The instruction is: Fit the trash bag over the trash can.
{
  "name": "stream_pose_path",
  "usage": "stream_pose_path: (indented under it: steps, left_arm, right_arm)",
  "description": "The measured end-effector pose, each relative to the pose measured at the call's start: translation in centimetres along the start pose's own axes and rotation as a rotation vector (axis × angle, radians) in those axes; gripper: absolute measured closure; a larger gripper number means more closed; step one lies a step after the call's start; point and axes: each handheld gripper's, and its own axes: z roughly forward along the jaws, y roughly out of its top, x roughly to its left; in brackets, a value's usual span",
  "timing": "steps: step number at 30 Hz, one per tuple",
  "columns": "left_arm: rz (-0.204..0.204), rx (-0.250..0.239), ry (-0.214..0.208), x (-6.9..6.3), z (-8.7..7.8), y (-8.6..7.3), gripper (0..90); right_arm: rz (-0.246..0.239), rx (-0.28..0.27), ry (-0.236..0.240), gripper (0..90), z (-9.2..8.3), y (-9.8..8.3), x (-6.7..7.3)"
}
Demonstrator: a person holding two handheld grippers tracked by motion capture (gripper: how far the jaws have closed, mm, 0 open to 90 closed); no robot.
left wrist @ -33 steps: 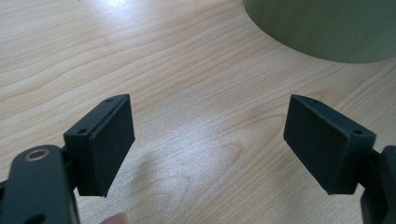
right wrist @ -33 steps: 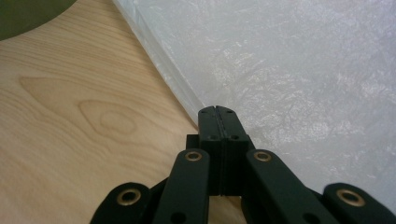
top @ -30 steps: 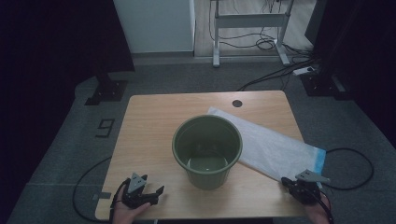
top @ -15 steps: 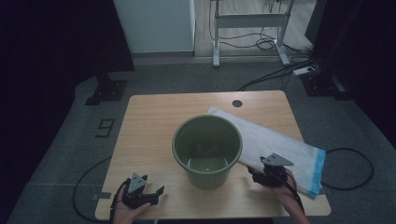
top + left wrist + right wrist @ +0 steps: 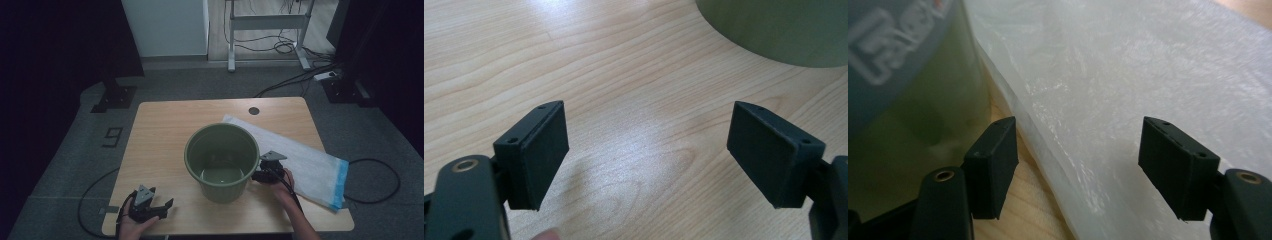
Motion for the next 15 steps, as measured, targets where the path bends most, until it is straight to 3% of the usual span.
stream_pose_path:
  steps: [6, 11, 15]
  left_arm:
    - [-0.004, -0.003, -0.002, 0.1, -0.1, -0.1, 16.9]
    - [0.004, 0.004, -0.006, 0.0, 0.0, -0.1, 16.9]
    - [0.004, 0.007, -0.005, -0.1, 0.1, -0.2, 16.8]
  right_arm:
    - [0.016, 0.032, -0.015, 38.9, 1.0, -0.2, -0.1]
    - [0.011, 0.032, 0.005, 70.9, 0.9, 0.0, -0.5]
    - [0.067, 0.044, 0.010, 87.6, 0.6, 0.0, -1.5]
